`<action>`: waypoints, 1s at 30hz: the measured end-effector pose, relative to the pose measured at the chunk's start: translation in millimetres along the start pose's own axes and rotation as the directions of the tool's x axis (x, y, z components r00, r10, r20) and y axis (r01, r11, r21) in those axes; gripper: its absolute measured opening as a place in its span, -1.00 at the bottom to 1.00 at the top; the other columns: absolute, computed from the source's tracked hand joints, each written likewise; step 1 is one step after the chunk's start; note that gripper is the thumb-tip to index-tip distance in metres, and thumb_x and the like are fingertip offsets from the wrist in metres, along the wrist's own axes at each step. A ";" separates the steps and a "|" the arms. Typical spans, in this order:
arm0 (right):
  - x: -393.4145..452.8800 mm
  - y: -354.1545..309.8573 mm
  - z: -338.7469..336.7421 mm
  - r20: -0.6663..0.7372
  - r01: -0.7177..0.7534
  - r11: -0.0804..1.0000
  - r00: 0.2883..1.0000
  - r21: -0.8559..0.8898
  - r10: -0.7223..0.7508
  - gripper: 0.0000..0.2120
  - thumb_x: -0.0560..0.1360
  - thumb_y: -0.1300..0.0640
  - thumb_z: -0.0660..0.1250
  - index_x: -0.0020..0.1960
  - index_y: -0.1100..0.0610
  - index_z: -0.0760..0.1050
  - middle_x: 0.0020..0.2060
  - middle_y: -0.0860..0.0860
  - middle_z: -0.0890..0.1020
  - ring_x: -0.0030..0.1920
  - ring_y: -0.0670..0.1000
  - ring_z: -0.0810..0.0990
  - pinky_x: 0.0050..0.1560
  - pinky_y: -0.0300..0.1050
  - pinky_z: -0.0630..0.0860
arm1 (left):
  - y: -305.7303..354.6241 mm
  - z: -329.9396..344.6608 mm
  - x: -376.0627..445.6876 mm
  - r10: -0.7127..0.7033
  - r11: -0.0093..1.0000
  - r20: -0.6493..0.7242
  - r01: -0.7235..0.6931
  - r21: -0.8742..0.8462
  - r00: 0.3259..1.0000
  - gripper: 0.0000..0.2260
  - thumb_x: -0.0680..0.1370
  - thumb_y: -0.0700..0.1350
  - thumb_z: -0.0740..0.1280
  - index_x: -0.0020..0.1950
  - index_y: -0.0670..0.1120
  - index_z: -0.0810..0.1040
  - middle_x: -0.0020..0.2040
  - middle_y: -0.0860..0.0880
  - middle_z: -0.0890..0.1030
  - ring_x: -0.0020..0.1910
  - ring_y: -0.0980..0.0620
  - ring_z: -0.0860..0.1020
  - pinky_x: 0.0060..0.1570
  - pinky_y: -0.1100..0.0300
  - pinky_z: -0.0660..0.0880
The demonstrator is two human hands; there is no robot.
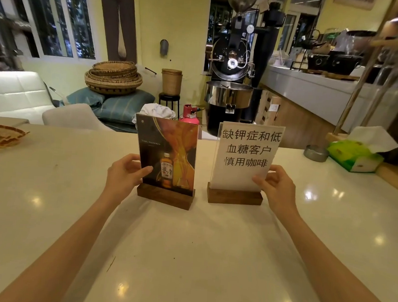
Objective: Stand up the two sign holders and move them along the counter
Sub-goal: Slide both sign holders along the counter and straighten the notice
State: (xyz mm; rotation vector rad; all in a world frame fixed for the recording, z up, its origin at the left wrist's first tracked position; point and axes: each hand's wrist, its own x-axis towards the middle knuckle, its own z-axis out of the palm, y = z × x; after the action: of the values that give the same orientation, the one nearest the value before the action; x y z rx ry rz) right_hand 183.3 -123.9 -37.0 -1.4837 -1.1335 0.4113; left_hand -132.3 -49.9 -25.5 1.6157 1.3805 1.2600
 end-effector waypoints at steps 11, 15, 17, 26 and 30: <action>-1.2 9.3 -48.6 -0.133 -0.071 0.996 0.989 -0.060 0.062 -0.79 0.42 0.20 0.37 0.00 0.11 0.39 0.03 0.06 0.57 -0.02 0.08 0.54 0.05 0.02 0.55 | 15.6 55.6 28.2 0.024 0.999 0.141 -0.020 -0.034 0.990 -0.79 0.45 -0.13 0.36 0.05 -0.09 0.46 -0.02 -0.15 0.60 -0.05 -0.14 0.58 -0.08 -0.01 0.58; 1.6 19.4 -82.0 -0.212 -0.119 0.991 0.972 -0.064 0.103 -0.81 0.41 0.22 0.38 -0.03 0.10 0.41 0.09 0.15 0.60 0.01 0.09 0.55 0.10 0.15 0.55 | 28.4 96.4 37.9 0.048 0.997 0.204 -0.037 -0.060 0.978 -0.82 0.44 -0.13 0.37 0.01 -0.07 0.47 -0.06 -0.15 0.61 -0.05 -0.16 0.60 -0.08 -0.06 0.59; 3.5 25.4 -99.5 -0.248 -0.133 0.988 0.962 -0.073 0.111 -0.82 0.41 0.22 0.38 -0.05 0.10 0.42 0.09 0.16 0.61 0.02 0.11 0.57 0.09 0.16 0.55 | 36.3 120.6 41.6 0.062 0.996 0.237 -0.047 -0.071 0.969 -0.83 0.44 -0.13 0.38 0.00 -0.07 0.48 -0.08 -0.15 0.61 -0.06 -0.17 0.61 -0.07 -0.08 0.59; 19.0 51.9 -182.8 -0.355 -0.145 0.976 0.931 -0.162 0.080 -0.82 0.38 0.25 0.41 -0.08 0.24 0.44 -0.07 0.03 0.59 -0.08 0.02 0.58 -0.10 -0.09 0.58 | 82.2 242.8 40.6 0.160 0.986 0.352 -0.129 -0.109 0.922 -0.80 0.45 -0.16 0.36 0.05 -0.11 0.47 -0.08 -0.14 0.58 -0.09 -0.17 0.58 -0.05 -0.10 0.58; 29.3 66.1 -217.9 -0.391 -0.180 0.965 0.916 -0.190 0.094 -0.82 0.36 0.23 0.43 -0.11 0.23 0.46 -0.09 0.04 0.62 -0.08 0.04 0.61 -0.08 -0.01 0.59 | 102.4 295.4 40.7 0.165 0.985 0.393 -0.131 -0.113 0.905 -0.70 0.45 -0.14 0.36 0.16 -0.17 0.47 -0.07 -0.11 0.56 -0.09 -0.14 0.57 -0.01 -0.12 0.57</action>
State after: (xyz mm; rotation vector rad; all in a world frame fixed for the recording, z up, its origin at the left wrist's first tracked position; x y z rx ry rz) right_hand 394.5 -213.4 -27.3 -1.7572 -0.7851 0.0822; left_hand 179.4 -3.7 -16.1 1.8231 0.9537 0.9789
